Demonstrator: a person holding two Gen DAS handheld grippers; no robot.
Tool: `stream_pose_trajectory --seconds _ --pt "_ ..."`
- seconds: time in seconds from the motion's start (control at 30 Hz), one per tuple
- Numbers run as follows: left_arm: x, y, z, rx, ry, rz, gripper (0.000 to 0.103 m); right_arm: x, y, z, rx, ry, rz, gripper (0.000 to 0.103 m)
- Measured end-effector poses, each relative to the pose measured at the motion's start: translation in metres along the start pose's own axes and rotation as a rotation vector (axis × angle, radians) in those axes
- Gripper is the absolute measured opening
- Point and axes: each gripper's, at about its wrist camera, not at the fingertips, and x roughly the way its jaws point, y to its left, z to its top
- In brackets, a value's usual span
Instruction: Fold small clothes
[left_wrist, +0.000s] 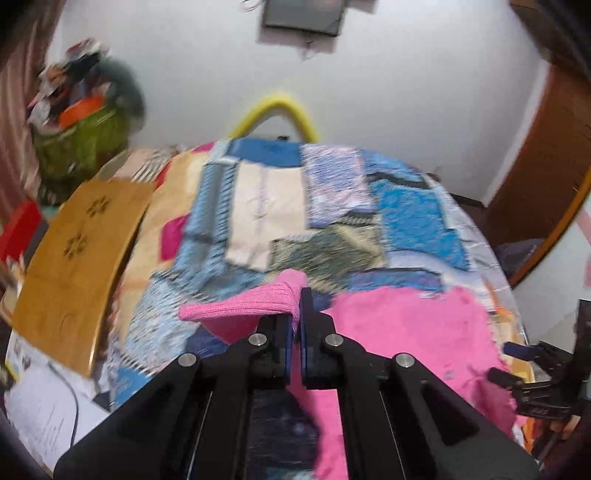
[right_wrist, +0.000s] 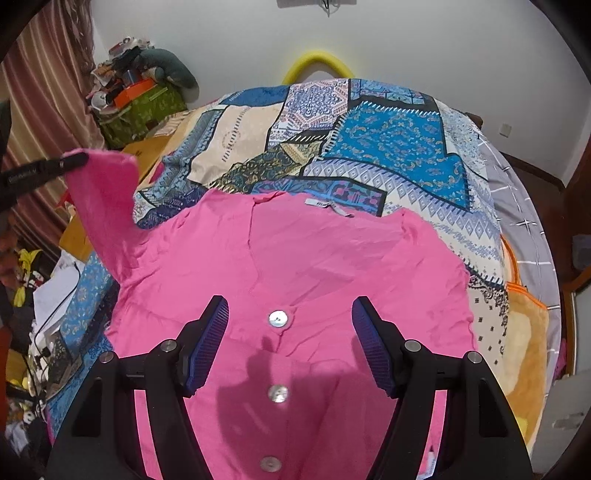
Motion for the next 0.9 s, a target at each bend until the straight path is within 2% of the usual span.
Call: stream_pose_trajectory --seconds 0.17,0.4,0.57,0.77,0.87,0.9 --pt "0.008 -0.063 -0.003 0.092 0.013 -0.069 0.002 -0.007 -0.018 -0.001 0.015 -0.026 0.016 0.066" --pt "0.052 -0.135 -0.042 0.245 0.136 -0.096 0.002 -0.011 -0.04 -0.011 0.054 -0.03 0.036 0.066" --pt "0.072 -0.164 -0.074 0.325 0.218 -0.112 0.002 -0.011 -0.047 -0.016 0.072 -0.026 0.052 0.066" --pt "0.084 -0.173 -0.092 0.362 0.321 -0.098 0.004 -0.01 -0.041 -0.015 0.064 -0.024 0.066 0.066" --pt "0.077 -0.167 -0.092 0.366 0.317 -0.084 0.018 -0.01 -0.034 -0.012 0.052 -0.025 0.07 0.066" --pt "0.072 -0.163 -0.09 0.365 0.305 -0.077 0.028 -0.011 -0.032 -0.011 0.047 -0.027 0.072 0.066"
